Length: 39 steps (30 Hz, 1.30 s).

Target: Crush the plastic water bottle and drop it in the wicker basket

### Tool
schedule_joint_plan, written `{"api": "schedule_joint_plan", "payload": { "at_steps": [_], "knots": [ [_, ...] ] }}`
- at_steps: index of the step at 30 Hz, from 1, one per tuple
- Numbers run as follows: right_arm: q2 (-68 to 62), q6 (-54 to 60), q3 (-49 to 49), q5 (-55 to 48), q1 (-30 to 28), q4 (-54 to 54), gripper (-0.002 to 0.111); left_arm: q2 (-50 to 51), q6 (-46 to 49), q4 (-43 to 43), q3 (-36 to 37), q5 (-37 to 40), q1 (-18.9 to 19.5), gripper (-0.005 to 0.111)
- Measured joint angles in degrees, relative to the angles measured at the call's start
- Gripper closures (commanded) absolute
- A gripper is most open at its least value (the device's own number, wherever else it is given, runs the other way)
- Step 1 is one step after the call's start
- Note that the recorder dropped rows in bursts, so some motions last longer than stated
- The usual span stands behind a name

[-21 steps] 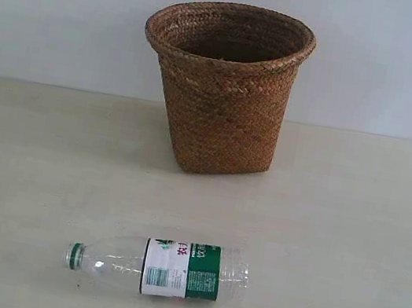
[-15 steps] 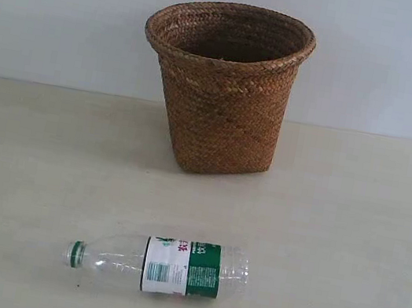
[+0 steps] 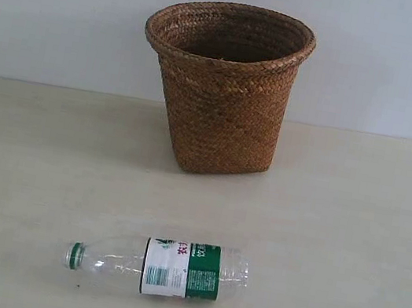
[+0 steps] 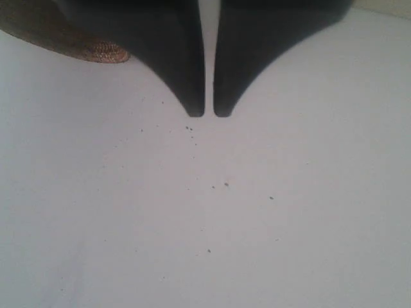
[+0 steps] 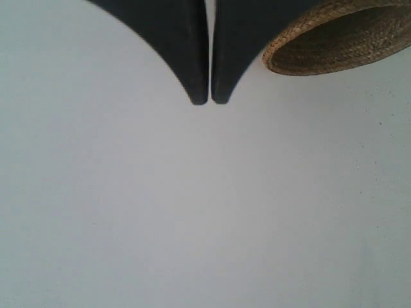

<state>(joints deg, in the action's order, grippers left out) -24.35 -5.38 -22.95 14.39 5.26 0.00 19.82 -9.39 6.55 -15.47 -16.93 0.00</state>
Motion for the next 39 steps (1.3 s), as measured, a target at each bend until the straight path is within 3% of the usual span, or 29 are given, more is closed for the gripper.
{"api": "schedule_joint_plan", "payload": {
  "at_steps": [7,13,16,21,25,28,34,36,39],
  "knots": [
    [-14.6,2.1,-9.3,-0.3,0.0,0.0,0.108,17.1,-0.3,-0.5,-10.0,-1.2,0.0,0.102],
    [-25.3,5.8,-15.6,-2.5,0.0,-0.5,0.108,31.4,-0.1,-6.6,-18.3,0.3,0.0,0.102],
    [-32.1,10.4,-21.8,-7.8,0.0,-0.6,0.108,42.2,0.1,-16.9,-26.8,9.1,0.0,0.102],
    [-39.4,17.4,-32.2,-23.4,0.0,-0.6,0.108,51.7,2.9,-23.5,-35.4,23.2,-0.1,0.102],
    [-45.5,23.9,-39.4,-38.1,0.0,0.5,0.108,56.7,22.8,-18.6,-41.1,36.8,-3.4,0.102],
    [-49.6,34.1,-41.6,-45.8,0.0,9.4,0.108,59.8,47.4,-2.7,-44.9,46.7,-5.4,0.102],
    [-54.0,56.5,-42.6,-55.5,1.7,32.5,0.108,63.6,80.5,21.5,-46.8,64.8,-5.8,0.102],
    [-55.4,58.6,-42.6,-56.9,5.0,34.4,0.108,65.2,87.9,25.2,-46.8,69.7,-5.8,0.102],
    [-57.9,59.3,-42.6,-57.8,10.7,35.0,0.108,67.2,91.1,26.3,-46.8,72.9,-6.3,0.102]
  ]
}}
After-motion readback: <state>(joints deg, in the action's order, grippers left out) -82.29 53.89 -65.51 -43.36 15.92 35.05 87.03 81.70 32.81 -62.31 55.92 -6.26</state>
